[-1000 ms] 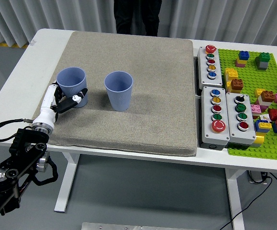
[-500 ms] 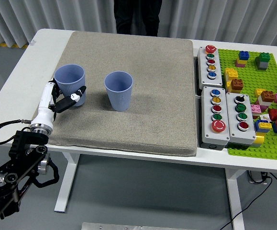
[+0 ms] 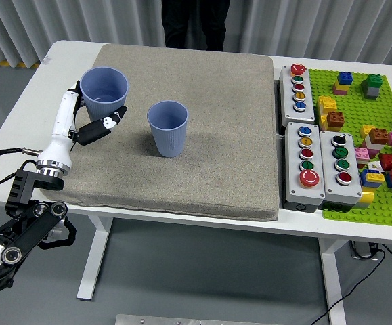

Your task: Pick cup pour cup place

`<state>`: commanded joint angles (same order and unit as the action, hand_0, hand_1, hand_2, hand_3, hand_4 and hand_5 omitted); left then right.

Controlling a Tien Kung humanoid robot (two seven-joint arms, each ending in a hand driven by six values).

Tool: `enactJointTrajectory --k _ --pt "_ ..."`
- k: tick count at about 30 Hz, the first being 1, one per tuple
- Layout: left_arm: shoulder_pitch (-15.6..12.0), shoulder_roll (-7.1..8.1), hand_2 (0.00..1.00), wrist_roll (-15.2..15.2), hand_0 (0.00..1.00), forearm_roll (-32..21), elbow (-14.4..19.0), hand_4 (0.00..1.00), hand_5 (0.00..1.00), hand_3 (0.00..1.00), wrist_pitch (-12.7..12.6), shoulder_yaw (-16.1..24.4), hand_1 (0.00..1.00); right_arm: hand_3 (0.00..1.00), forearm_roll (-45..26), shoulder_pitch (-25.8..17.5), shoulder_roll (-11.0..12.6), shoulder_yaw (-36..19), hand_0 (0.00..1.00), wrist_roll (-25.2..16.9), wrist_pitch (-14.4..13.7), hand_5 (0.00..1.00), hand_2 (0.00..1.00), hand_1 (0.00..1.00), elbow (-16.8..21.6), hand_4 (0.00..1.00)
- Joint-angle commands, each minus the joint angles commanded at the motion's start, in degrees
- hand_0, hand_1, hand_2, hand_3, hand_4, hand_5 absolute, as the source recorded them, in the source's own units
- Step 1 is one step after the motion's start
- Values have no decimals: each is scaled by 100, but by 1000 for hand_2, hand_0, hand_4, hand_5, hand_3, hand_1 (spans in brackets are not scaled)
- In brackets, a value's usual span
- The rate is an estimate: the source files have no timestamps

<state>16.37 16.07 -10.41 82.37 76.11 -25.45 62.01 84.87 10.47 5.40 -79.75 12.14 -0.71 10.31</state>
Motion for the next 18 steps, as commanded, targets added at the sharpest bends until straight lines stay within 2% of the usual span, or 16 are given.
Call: enactJointTrajectory --k 5,11,14,18 --pt "226 181 585 221 569 649 172 663 126 640 65 -168 553 593 -46 2 8 30 690 -3 -6 97 584 659 0 2" --pt "451 281 587 409 578 1519 201 663 125 640 100 -301 553 593 -70 15 15 49 691 -5 -8 95 584 660 0 2" --pt "616 339 586 491 580 1947 152 663 129 636 97 -401 553 592 -100 26 17 70 691 -6 -14 90 584 659 0 2" --pt "769 370 586 522 580 2144 -4 663 129 636 77 -438 553 592 -133 29 17 101 691 -4 -18 90 584 659 0 2"
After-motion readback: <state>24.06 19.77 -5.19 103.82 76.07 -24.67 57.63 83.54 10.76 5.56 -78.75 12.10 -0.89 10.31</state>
